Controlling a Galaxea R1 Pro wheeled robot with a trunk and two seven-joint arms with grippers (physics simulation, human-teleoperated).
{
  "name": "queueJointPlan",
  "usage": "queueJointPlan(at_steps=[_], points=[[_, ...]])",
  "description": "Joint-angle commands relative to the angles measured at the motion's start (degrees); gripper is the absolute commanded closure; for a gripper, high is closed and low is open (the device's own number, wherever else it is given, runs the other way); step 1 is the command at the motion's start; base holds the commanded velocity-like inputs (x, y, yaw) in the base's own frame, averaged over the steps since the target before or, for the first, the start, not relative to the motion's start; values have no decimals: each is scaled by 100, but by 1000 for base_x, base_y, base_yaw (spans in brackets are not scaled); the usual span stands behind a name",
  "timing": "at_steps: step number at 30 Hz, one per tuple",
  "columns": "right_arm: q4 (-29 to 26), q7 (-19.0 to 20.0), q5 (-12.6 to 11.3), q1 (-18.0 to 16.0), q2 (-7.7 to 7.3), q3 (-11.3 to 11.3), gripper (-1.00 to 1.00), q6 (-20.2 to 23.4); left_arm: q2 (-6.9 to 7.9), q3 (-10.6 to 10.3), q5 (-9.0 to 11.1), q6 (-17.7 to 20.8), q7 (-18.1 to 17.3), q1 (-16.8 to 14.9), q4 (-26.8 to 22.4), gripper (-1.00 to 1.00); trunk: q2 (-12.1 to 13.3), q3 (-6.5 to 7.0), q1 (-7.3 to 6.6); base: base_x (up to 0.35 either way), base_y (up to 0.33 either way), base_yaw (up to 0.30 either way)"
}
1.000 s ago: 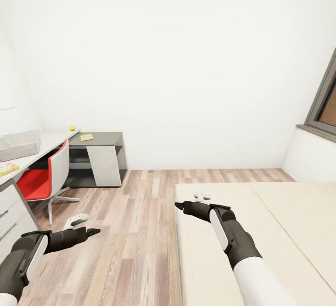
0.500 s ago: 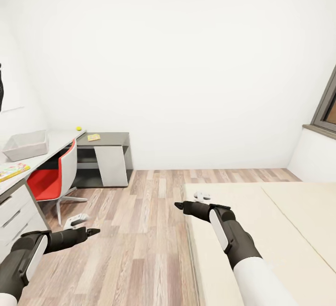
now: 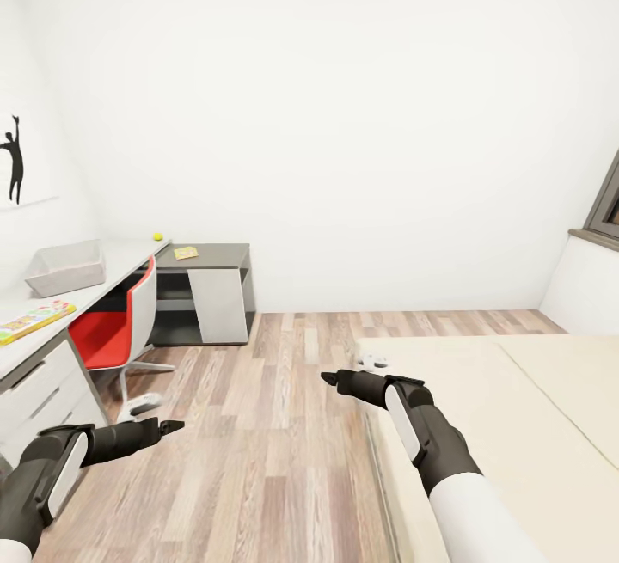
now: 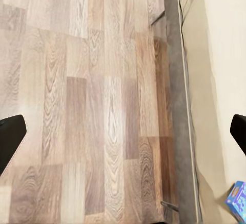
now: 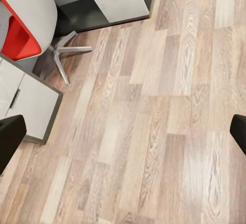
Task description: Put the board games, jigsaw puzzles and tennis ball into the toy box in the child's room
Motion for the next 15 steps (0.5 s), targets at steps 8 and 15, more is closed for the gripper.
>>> queueJointPlan(at_steps=[8, 15], points=[[-6, -5, -35, -5, 10, -1, -100, 32, 1, 5, 52, 38, 12, -5, 1, -100, -14, -14, 4, 15, 278, -1], [-6, -5, -35, -5, 8, -4, -100, 33, 4, 5, 52, 38, 12, -5, 1, -100, -14, -14, 4, 86, 278, -137]])
